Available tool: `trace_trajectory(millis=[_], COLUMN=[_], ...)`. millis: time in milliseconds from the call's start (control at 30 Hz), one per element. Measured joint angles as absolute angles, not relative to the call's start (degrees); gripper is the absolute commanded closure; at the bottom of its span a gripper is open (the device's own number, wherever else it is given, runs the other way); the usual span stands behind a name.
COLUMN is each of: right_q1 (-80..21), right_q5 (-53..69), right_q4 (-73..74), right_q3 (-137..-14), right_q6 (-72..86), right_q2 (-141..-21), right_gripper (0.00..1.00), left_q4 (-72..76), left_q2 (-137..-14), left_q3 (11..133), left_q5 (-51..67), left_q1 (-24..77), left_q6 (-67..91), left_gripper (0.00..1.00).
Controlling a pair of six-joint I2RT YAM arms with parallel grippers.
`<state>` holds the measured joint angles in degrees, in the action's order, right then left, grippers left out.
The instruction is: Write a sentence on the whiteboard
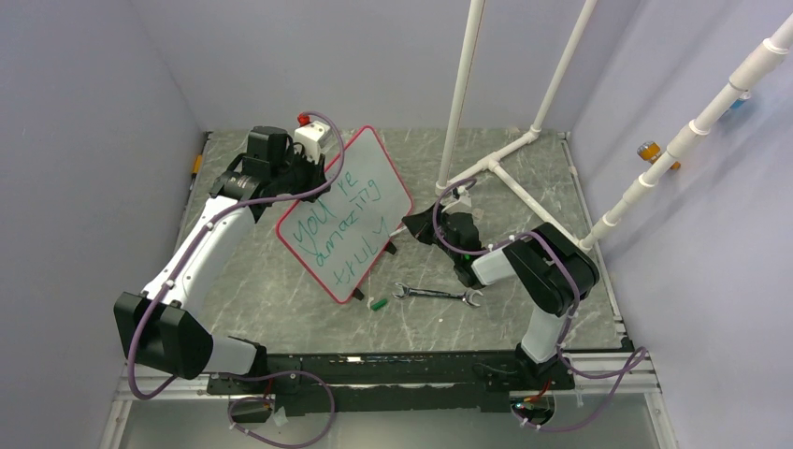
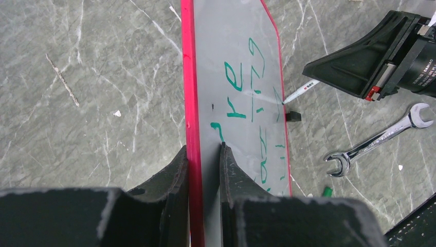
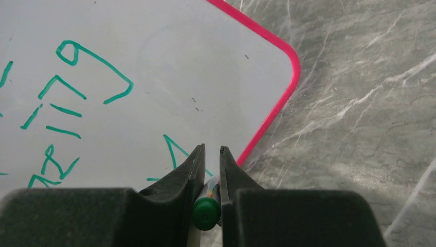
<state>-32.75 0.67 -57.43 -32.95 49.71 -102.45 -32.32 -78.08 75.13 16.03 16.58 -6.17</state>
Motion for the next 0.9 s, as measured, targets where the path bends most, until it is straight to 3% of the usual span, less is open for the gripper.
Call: trace_trajectory(millis=[633, 900], right_q1=[-36.1, -36.9], right_q5=[2.6, 3.5], right_q4=[-56.6, -54.8], right_q3=[-33.0, -31.2], right_q6=[51.1, 51.9], right_q2=[-101.1, -89.1], right_gripper=[1.0, 1.0], left_q4=[-32.3, -32.3], left_q2=[-77.8, -77.8], left_q3=[75.1, 75.1], left_q5=[15.6, 15.6], left_q1=[16.5, 16.6], left_q6=[-6.4, -6.4], left_gripper=[1.0, 1.0])
